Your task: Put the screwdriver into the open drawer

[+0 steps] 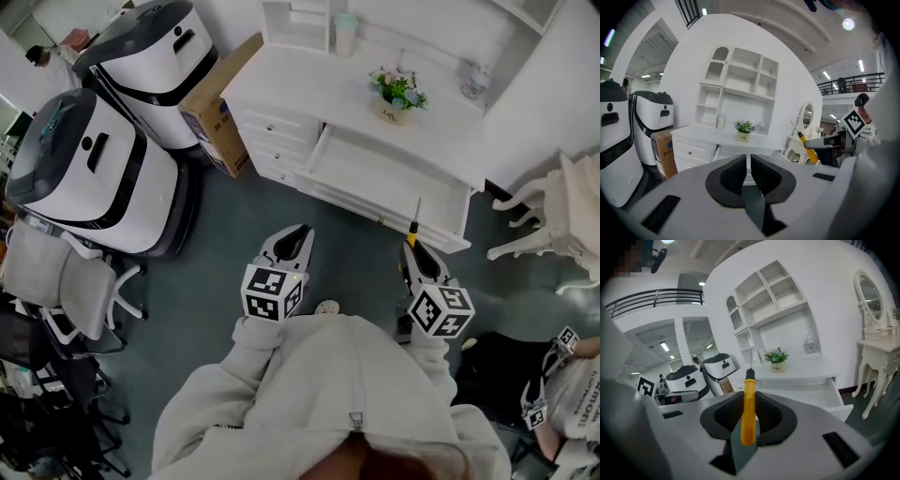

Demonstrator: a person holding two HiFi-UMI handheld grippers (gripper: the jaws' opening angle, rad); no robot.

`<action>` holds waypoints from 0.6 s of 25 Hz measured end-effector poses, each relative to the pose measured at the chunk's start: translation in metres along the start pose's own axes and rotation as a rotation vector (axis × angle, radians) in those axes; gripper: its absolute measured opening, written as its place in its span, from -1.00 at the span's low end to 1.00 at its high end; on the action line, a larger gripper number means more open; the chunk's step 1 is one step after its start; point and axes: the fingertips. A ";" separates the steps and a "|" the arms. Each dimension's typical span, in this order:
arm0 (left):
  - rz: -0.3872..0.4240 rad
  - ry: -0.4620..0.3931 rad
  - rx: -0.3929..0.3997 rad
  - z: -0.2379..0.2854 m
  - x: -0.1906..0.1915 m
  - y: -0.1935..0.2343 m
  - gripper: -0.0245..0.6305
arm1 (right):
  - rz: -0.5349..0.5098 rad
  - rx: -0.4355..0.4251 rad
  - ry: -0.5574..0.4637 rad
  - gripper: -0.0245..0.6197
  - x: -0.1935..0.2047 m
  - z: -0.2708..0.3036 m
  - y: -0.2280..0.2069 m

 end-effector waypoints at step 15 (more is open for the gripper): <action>-0.076 0.062 -0.022 0.006 0.026 0.027 -0.80 | 0.009 0.004 0.078 -0.64 0.011 0.028 0.001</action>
Point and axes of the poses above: the fingertips, and each gripper's own axes: z forward along the fingers, y to its left, x out of its underside, and after that the axes turned 7 degrees about -x, right-handed
